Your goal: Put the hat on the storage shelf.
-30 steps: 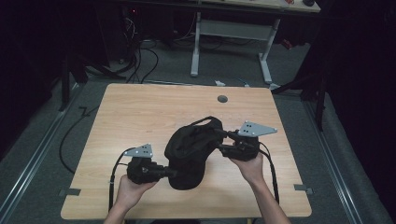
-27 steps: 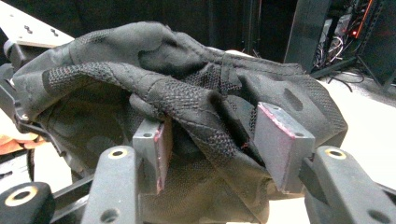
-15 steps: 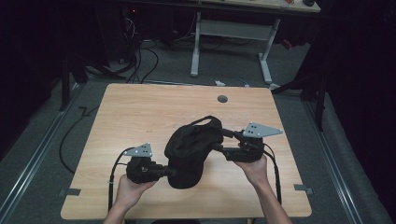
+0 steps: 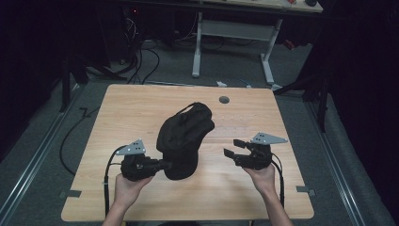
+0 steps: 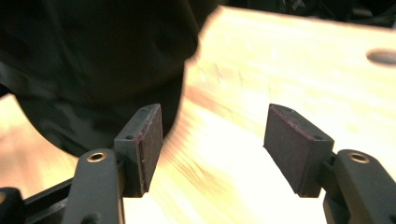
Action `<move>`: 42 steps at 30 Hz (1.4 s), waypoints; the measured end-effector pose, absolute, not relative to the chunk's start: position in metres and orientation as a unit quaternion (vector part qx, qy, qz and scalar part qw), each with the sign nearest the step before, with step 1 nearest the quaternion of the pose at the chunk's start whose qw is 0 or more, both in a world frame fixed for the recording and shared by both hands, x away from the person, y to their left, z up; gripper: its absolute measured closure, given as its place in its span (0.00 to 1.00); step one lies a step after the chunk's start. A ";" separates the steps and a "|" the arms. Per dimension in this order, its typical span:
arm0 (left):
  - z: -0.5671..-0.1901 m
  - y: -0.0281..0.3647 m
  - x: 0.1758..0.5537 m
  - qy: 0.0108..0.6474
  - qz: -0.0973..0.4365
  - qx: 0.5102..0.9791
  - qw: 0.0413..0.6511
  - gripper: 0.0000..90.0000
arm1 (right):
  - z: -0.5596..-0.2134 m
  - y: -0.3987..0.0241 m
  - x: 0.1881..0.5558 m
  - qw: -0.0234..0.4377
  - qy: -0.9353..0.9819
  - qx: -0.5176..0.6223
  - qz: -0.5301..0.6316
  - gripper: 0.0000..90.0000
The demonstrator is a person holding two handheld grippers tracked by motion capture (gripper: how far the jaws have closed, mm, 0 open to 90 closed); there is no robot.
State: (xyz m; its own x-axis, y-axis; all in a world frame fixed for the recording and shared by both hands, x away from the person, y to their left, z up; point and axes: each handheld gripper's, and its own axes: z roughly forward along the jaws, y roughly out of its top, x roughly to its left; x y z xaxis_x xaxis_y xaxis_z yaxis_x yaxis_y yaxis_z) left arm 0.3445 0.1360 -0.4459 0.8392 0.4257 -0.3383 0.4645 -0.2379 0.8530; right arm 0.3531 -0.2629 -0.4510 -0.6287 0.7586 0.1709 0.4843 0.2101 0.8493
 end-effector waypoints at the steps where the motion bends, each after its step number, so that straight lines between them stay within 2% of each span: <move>1: -0.446 0.137 0.344 0.285 -0.014 0.785 0.550 0.96 | -0.451 -0.263 0.353 0.143 0.765 0.406 0.479 0.42; 15: -0.444 0.148 0.350 0.321 0.034 0.759 0.565 0.96 | -0.509 -0.278 0.351 0.176 0.769 0.493 0.367 0.44; 29: -0.432 0.150 0.372 0.344 0.083 0.744 0.567 0.96 | -0.530 -0.284 0.344 0.226 0.762 0.516 0.321 0.42; 42: -0.419 0.145 0.396 0.356 0.117 0.731 0.571 0.96 | -0.531 -0.284 0.344 0.233 0.759 0.518 0.319 0.39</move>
